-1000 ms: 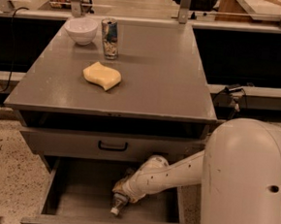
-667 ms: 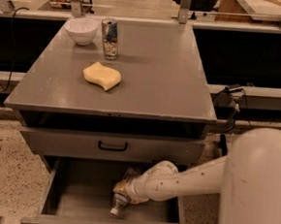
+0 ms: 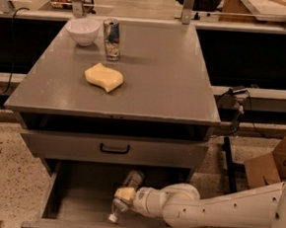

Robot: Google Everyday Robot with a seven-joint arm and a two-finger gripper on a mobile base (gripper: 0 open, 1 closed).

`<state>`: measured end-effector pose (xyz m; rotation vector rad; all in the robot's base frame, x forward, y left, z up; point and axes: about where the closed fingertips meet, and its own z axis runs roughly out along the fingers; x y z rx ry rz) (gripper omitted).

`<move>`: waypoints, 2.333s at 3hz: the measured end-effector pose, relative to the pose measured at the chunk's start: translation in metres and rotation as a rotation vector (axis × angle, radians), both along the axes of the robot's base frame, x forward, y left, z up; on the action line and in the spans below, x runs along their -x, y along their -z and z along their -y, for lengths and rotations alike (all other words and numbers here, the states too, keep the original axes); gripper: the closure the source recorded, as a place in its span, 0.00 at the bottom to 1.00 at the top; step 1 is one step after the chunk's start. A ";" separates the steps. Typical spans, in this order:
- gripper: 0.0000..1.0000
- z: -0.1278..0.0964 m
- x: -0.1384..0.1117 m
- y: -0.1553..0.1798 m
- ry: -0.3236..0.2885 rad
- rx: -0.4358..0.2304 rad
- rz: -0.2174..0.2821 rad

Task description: Pick blue plastic bottle from middle drawer and place on counter

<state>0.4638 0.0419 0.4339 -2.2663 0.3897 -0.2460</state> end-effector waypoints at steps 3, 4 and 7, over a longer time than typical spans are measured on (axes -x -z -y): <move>1.00 0.036 0.025 -0.069 -0.075 -0.232 0.058; 1.00 0.063 0.031 -0.100 -0.068 -0.336 0.077; 1.00 0.079 0.041 -0.133 -0.090 -0.450 0.121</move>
Offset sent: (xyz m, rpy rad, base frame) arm -0.0065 -0.0567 0.1104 0.3385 -0.0601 0.0935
